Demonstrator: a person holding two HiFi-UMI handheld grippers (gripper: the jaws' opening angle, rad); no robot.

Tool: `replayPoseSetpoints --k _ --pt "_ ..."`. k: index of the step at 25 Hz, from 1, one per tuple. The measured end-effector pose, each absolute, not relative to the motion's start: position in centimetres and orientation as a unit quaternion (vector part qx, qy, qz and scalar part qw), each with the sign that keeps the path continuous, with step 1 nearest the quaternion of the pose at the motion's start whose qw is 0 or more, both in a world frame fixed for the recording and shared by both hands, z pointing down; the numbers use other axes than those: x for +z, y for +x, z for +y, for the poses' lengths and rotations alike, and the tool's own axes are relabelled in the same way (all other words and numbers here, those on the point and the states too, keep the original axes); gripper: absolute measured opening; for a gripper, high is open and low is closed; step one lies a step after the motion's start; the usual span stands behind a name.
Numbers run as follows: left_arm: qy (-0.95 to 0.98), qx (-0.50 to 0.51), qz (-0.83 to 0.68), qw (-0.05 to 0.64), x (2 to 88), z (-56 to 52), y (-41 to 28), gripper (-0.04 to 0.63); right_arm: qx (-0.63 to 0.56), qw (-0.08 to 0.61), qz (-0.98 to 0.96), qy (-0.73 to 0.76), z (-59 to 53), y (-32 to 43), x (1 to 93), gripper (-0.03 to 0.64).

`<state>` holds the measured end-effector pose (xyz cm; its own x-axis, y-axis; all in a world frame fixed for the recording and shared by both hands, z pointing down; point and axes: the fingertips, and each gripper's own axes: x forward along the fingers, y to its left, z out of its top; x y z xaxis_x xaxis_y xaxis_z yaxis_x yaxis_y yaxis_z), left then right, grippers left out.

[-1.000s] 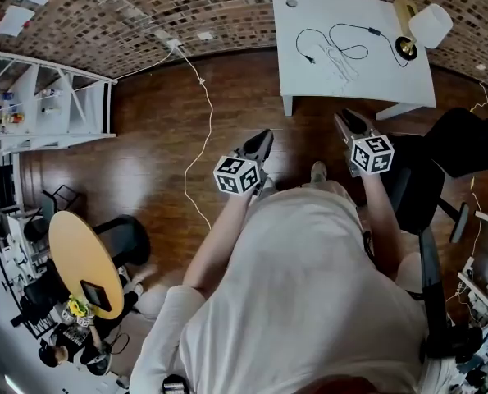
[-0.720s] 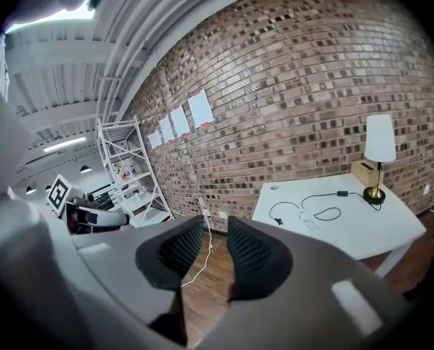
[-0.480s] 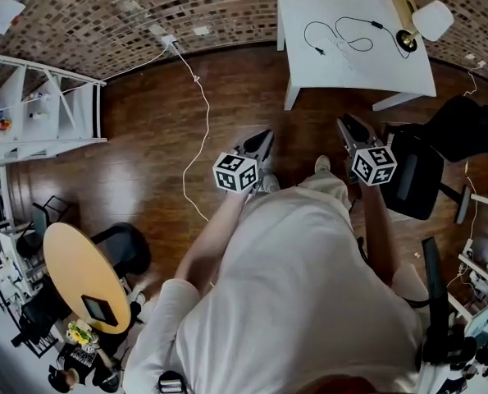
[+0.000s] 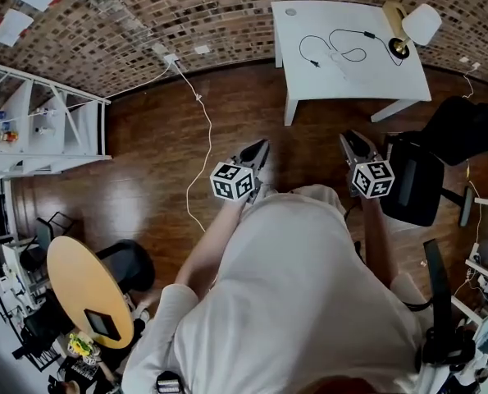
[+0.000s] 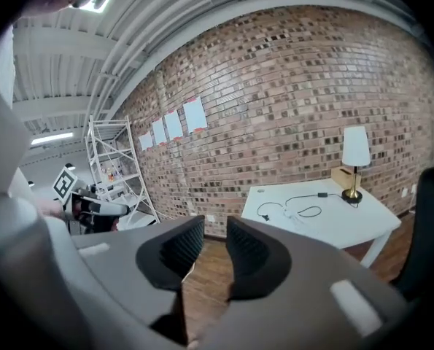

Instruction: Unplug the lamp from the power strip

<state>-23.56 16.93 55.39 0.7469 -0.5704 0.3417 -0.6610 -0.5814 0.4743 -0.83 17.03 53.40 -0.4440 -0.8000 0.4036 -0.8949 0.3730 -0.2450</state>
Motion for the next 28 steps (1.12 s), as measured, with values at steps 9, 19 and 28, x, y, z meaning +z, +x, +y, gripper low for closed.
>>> replayPoseSetpoints --k 9,19,28 --pt "0.876 0.074 -0.374 0.297 55.2 16.0 -19.3 0.000 0.148 0.210 -0.834 0.488 17.5 4.1 56.0 0.083" --pt "0.873 0.087 -0.380 0.293 55.4 18.5 -11.5 0.000 0.089 0.276 -0.863 0.413 18.4 6.5 57.8 0.083" --pt "0.865 0.119 -0.382 0.304 57.8 21.5 -7.1 0.000 0.112 0.275 -0.870 0.394 20.1 9.3 59.6 0.083"
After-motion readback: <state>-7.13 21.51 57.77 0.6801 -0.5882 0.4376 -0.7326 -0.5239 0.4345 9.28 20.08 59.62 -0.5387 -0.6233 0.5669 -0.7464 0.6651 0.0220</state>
